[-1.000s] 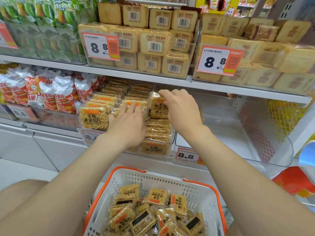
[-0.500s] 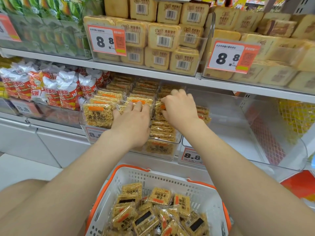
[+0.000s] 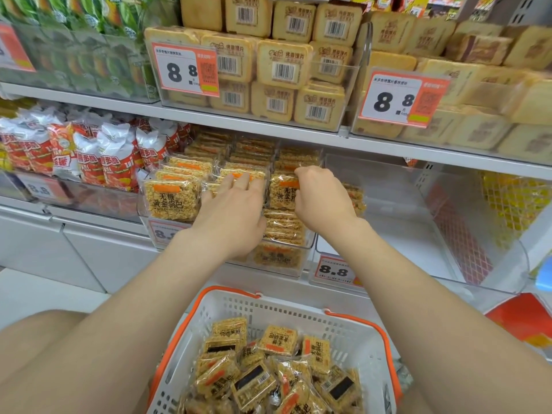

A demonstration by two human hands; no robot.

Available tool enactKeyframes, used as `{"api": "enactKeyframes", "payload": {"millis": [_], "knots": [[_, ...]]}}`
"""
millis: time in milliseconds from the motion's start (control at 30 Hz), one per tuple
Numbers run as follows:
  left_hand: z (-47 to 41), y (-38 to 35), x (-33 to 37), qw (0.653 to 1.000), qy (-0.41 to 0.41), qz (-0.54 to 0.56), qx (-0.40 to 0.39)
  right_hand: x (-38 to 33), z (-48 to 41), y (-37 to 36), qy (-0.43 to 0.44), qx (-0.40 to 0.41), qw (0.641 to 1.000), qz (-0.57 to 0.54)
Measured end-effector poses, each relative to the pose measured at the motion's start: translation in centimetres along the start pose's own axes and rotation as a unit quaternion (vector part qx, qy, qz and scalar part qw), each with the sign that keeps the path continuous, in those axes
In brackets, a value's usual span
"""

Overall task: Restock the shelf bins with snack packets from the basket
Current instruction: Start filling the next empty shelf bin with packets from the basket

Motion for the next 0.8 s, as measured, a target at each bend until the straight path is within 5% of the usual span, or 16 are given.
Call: {"api": "enactKeyframes", "payload": {"millis": [133, 233, 567, 800], "knots": [[1.1, 1.5, 1.3, 0.992, -0.046, 0.001, 0.121, 0.0, 2.6, 2.5, 0.022, 0.051, 0.998, -0.011], [2.3, 1.6, 1.9, 0.987, -0.057, 0.045, 0.143, -0.9, 5.3, 3.6, 0.034, -0.004, 0.998, -0.058], [3.5, -10.4, 3.3, 0.988, -0.054, -0.005, -0.143, -0.9, 14.5, -3.1, 0.122, -0.303, 0.936, 0.127], [5.6, -21.3, 4.7, 0.925, -0.058, -0.018, -0.375, 0.8, 18.8, -7.9, 0.116, -0.479, 0.857, 0.150]]}}
Point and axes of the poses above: each hand's wrist, its own z-axis away from the middle knuckle, its own y-axis out of the back of the hand, x = y × z, the point moved 6 cm from there along -z, towards the middle knuckle, and after that the axes turned 11 degrees about -y, right-handed, at the moved point
